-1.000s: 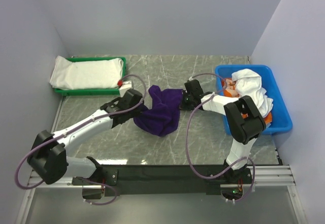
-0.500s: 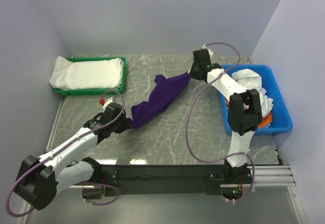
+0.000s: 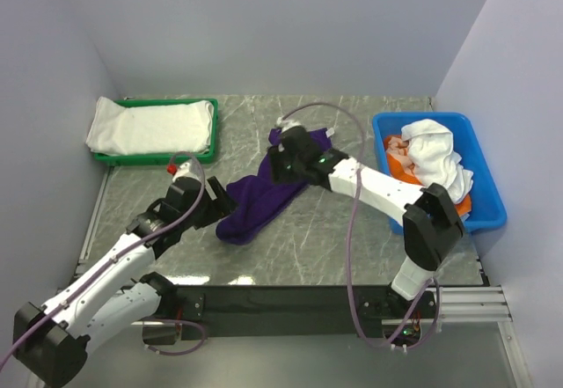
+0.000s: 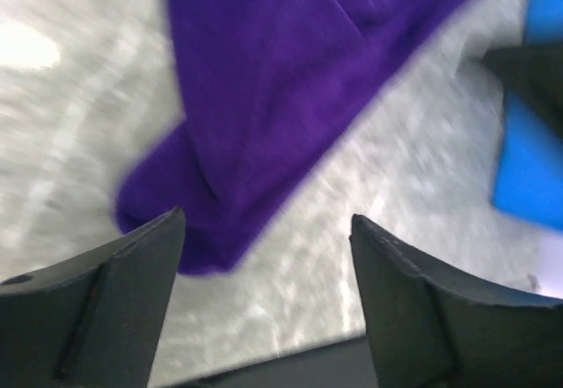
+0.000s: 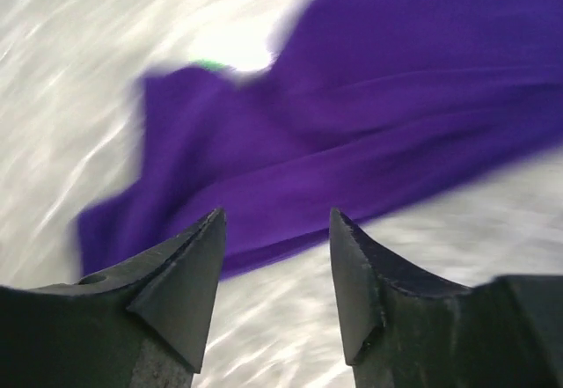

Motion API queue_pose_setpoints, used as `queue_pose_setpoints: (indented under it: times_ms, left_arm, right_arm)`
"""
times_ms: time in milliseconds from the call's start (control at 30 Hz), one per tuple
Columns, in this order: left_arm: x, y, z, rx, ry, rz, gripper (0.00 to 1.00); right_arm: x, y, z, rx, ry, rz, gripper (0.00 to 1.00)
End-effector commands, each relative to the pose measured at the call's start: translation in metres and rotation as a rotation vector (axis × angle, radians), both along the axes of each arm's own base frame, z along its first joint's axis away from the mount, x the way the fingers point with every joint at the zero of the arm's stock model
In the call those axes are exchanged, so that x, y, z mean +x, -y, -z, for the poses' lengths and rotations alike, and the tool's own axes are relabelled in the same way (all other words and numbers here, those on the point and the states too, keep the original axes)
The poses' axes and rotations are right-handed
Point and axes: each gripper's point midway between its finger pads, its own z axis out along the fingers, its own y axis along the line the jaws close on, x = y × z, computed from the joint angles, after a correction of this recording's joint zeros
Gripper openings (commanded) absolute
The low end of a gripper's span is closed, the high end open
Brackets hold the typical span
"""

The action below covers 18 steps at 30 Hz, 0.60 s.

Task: Fold and stack the towels
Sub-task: Flatten out the crumpled towel

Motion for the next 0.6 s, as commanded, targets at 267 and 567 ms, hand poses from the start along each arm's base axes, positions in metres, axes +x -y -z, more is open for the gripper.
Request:
queue_pose_setpoints:
  times_ms: [267, 567]
  left_arm:
    - [0.047, -0.029, 0.016, 0.154, -0.062, -0.051, 0.76]
    - [0.047, -0.026, 0.036, 0.179, -0.112, -0.023, 0.78]
  right_arm:
    - [-0.082, -0.073, 0.079, 0.002, -0.269, -0.286, 0.54]
    - [-0.086, 0.006, 0.134, -0.084, -0.453, -0.096, 0.53]
